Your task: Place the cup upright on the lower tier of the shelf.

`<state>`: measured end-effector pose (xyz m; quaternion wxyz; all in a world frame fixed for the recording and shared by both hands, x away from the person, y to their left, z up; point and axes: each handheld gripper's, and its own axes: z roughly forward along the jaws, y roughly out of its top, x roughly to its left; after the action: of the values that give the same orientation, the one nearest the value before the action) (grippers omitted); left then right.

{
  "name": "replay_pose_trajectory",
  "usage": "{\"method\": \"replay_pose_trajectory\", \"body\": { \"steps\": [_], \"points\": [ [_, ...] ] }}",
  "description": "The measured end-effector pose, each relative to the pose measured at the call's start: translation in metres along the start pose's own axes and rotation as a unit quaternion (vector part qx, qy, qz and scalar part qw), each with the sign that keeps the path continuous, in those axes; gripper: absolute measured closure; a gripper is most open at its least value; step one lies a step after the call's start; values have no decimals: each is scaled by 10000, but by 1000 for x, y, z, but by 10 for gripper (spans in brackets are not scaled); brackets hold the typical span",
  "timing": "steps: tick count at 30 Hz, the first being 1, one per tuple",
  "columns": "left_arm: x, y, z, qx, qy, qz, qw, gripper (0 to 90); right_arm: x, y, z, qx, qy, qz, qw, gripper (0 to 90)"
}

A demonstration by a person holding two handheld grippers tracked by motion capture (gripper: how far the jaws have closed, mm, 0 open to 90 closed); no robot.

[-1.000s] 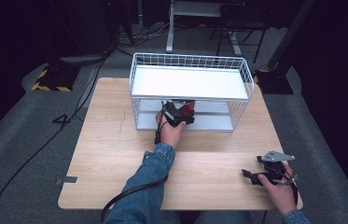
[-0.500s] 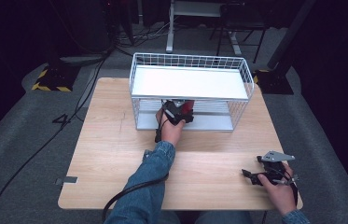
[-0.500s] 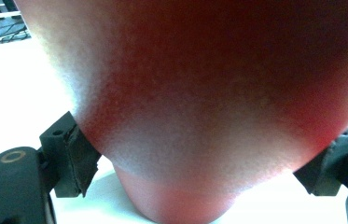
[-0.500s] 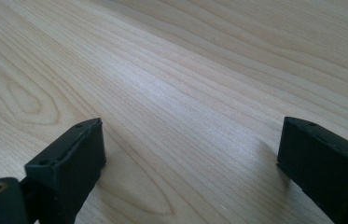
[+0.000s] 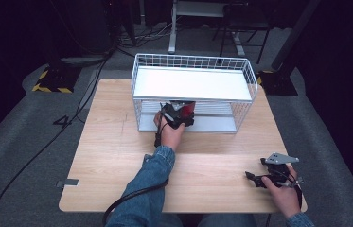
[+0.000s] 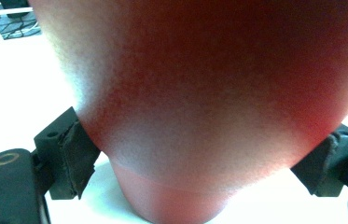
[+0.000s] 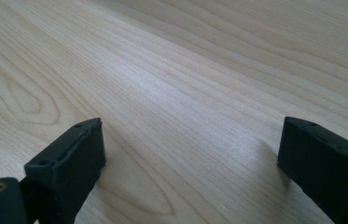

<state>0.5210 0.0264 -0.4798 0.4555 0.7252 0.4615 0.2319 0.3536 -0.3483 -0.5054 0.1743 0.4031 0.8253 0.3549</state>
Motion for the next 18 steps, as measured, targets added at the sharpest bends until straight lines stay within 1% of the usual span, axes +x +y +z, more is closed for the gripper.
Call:
{"method": "replay_pose_trajectory", "body": {
  "steps": [1, 2, 3, 4, 5, 6, 7, 8, 9, 10, 11, 12, 13, 14, 15, 16, 17, 18],
  "points": [
    [0, 0, -1, 16, 11, 26, 10000, 143, 0, 0, 0, 0, 0, -1, 10000, 76],
    [0, -1, -4, 94, 41, 149, 9998, 145, 0, 0, 0, 0, 0, 2, 10000, 76],
    [0, -1, -4, 94, 41, 149, 9998, 147, 0, 0, 0, 0, 0, 2, 10000, 76],
    [0, 0, -7, 179, 18, 208, 9996, 148, 0, 0, 0, 1, 0, 1, 10000, 76],
    [0, 0, -7, 179, 18, 208, 9996, 148, 0, 0, 0, 1, 0, 1, 10000, 76],
    [1, -1, -8, 224, 57, 254, 9994, 148, 0, 0, 0, 1, 0, 2, 10000, 76],
    [0, -1, -9, 252, 55, 254, 9993, 150, 0, 0, 0, 1, 0, 2, 10000, 76],
    [0, -2, -12, 307, 16, 313, 9990, 153, 0, 0, 0, 0, -1, 1, 10000, 76],
    [0, -2, -12, 307, 16, 313, 9990, 153, 0, 0, 0, 0, -1, 1, 10000, 76],
    [-1, -4, -14, 351, 131, 200, 9991, 153, 0, 0, 0, 0, 0, 1, 10000, 76],
    [-1, -5, -16, 364, 185, 228, 9989, 153, 0, 0, 0, 1, 0, 1, 10000, 76],
    [0, -6, -20, 344, 122, 236, 9991, 153, 0, 0, 0, 1, 1, 2, 10000, 76],
    [0, -6, -20, 344, 122, 236, 9991, 154, 0, 0, 0, 1, 1, 2, 10000, 76],
    [0, -8, -24, 307, -33, 223, 9993, 154, 0, 0, 0, 1, 1, 2, 10000, 76],
    [0, -9, -27, 288, -17, 222, 9993, 154, 0, 0, 0, 1, 0, 3, 10000, 76],
    [0, -10, -30, 282, -57, 200, 9994, 154, 0, 0, 0, 1, 1, 3, 10000, 76],
    [0, -10, -30, 282, -57, 200, 9994, 154, 0, 0, 0, 1, 1, 3, 10000, 76],
    [0, -11, -36, 217, -87, 211, 9995, 154, 0, 0, 0, 1, 0, 3, 10000, 76]
  ]
}}
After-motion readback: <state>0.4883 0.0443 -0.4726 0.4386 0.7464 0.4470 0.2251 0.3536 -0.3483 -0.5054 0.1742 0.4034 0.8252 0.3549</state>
